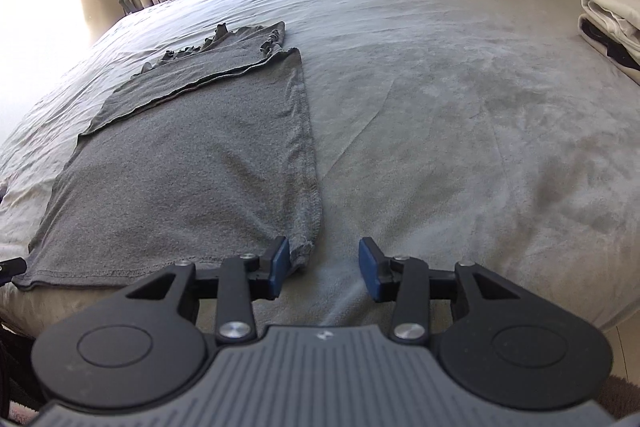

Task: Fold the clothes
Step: 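Move both grippers to the sweatshirt hem and close them on it, then lift the hem with both grippers, fold it toward the collar, release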

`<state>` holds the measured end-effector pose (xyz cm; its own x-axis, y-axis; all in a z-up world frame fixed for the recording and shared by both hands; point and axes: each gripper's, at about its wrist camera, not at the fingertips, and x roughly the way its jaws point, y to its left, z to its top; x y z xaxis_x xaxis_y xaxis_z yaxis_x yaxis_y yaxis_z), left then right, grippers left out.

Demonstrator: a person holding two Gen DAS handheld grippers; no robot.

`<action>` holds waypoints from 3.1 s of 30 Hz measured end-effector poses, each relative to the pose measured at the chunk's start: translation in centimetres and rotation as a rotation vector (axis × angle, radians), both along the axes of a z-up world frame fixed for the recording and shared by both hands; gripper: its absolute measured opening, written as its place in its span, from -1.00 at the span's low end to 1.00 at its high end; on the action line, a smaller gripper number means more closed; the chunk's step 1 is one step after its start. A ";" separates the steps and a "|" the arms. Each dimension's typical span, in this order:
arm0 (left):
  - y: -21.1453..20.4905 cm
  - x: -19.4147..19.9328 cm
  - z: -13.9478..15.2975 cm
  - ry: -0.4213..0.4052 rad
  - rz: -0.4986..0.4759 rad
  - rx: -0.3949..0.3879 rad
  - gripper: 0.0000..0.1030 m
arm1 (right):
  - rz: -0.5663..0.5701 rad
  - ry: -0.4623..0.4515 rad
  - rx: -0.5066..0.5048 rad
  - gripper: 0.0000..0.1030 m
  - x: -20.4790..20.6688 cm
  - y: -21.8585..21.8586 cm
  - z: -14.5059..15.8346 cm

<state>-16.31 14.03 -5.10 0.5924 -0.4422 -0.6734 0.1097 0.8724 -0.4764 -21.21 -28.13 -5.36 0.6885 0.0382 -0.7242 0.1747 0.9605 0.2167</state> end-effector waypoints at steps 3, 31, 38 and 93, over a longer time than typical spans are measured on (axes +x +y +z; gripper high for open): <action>0.1 0.3 0.0 0.019 0.008 -0.011 -0.45 | 0.000 0.009 0.000 -0.16 0.1 -0.1 0.2; 0.9 0.4 0.7 0.105 -0.022 -0.104 -0.87 | 0.015 0.032 0.170 -0.87 0.9 -2.3 0.7; 1.5 0.4 -0.5 0.130 -0.019 -0.071 -0.86 | 0.016 0.087 0.154 -0.87 1.6 -2.0 -0.2; -0.4 18.5 -0.7 0.025 0.026 -0.113 -0.84 | -0.001 -0.050 0.231 -0.80 17.8 -4.5 -0.5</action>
<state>2.16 13.60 -5.80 0.5883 -0.5007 -0.6349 0.0749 0.8156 -0.5738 -3.46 -32.59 -5.85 0.7236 0.1985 -0.6611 0.1586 0.8843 0.4391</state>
